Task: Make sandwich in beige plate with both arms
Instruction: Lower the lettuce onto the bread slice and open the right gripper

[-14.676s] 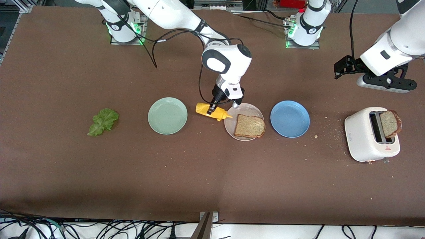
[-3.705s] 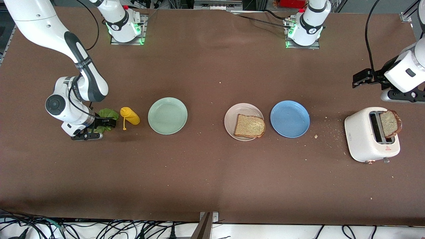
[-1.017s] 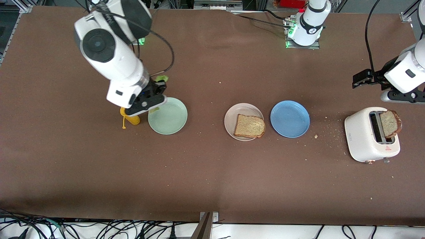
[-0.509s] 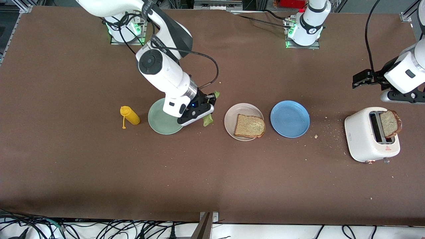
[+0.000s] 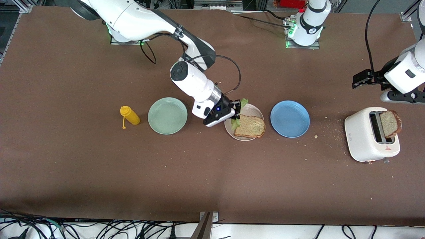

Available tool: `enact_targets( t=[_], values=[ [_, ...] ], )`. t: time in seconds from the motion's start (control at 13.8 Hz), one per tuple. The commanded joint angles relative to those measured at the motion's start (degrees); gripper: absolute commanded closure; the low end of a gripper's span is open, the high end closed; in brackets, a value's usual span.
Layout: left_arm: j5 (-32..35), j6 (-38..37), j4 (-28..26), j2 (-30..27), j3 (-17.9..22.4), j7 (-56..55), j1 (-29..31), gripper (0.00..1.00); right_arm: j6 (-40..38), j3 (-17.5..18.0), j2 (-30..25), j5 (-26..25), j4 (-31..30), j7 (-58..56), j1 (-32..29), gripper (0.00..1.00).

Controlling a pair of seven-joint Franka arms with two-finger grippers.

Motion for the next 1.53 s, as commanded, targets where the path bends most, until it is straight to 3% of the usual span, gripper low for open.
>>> enact_targets(
  t=[0.0, 0.58, 1.31, 1.38, 1.45],
  values=[
    [1.29, -0.57, 0.9, 0.33, -0.01, 0.75, 0.05, 0.0, 4.02, 0.11, 4.0, 0.18, 2.25, 0.03, 1.57, 1.0],
    [1.21, -0.57, 0.98, 0.33, -0.01, 0.75, 0.05, 0.0, 10.62, 0.02, 10.16, -0.97, 4.8, -1.99, 2.37, 1.0],
    [1.12, -0.66, 0.9, 0.33, -0.01, 0.75, 0.13, 0.0, 10.53, -0.42, 11.04, -0.97, 5.16, -2.34, 2.81, 1.0],
    [1.12, -0.57, 0.9, 0.33, -0.01, 0.75, 0.22, 0.0, 10.62, -0.42, 11.05, -0.97, 5.16, -2.43, 2.72, 0.93],
    [1.12, -0.66, 0.9, 0.33, -0.01, 0.75, 0.13, 0.0, 10.53, -0.42, 11.05, -0.97, 5.68, -2.52, 2.72, 0.39]
  ],
)
